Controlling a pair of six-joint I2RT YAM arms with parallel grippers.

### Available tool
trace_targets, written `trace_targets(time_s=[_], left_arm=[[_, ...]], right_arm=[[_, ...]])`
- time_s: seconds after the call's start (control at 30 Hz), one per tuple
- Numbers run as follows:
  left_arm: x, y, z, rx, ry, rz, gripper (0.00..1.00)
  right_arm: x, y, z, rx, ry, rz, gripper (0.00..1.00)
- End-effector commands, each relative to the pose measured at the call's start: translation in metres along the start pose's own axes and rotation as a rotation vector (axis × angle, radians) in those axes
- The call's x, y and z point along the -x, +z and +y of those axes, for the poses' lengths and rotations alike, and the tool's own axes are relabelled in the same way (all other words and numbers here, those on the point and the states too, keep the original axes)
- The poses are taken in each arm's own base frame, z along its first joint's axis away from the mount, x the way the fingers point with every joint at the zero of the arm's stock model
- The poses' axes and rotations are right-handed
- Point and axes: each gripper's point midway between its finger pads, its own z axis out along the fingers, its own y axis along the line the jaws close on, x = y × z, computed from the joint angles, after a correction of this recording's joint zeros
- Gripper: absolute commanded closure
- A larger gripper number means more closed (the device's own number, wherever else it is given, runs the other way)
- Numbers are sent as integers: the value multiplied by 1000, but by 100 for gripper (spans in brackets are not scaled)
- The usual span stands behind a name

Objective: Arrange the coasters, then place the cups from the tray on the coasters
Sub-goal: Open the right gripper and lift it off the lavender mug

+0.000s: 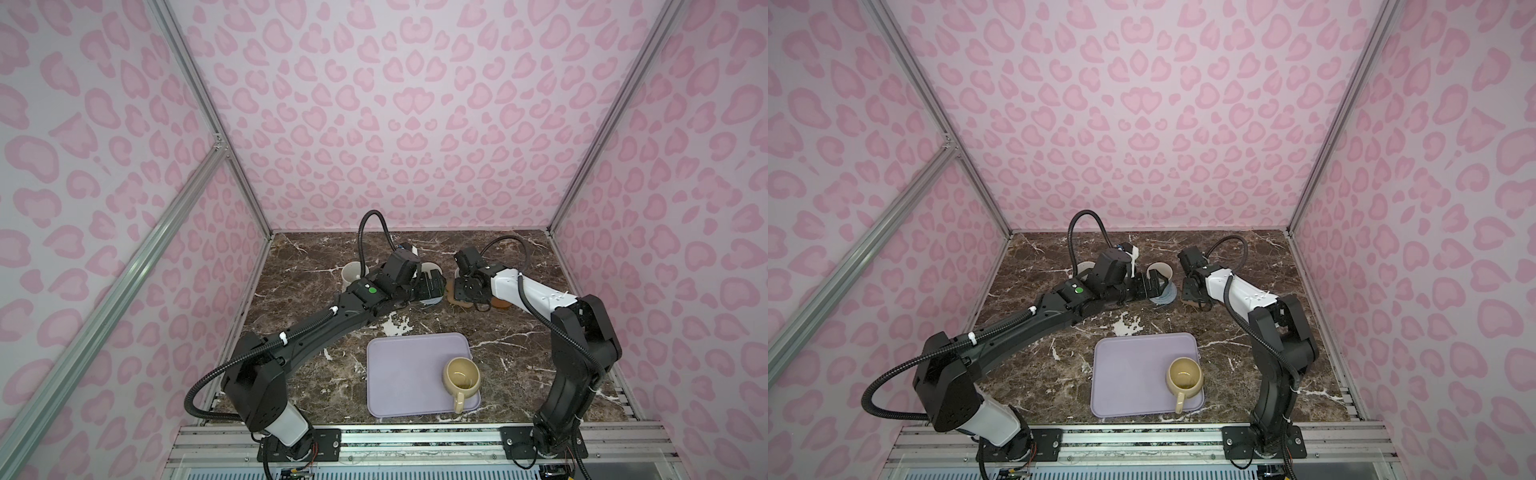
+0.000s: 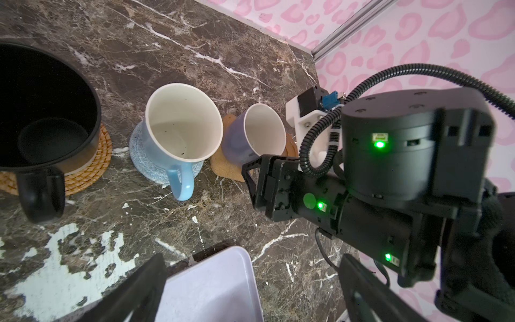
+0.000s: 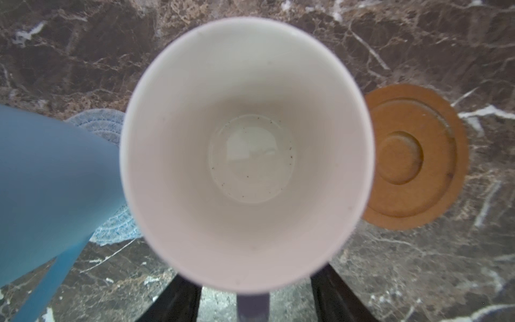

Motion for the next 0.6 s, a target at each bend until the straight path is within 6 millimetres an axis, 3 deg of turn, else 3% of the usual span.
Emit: trace_targets(time_s=[0.0, 0.07, 0.33, 0.57], left_arm=[[1, -17, -7, -36, 14, -11, 3], [1, -27, -7, -42, 23, -23, 3], [-21, -51, -4, -115, -8, 13, 3], [-45, -61, 7, -98, 0, 81, 3]], right_arm=[[-8, -15, -6, 12, -27, -3, 28], [-13, -29, -7, 50, -37, -1, 5], [-59, -92, -17, 160, -159, 17, 3], [-132, -132, -25, 217, -230, 75, 2]])
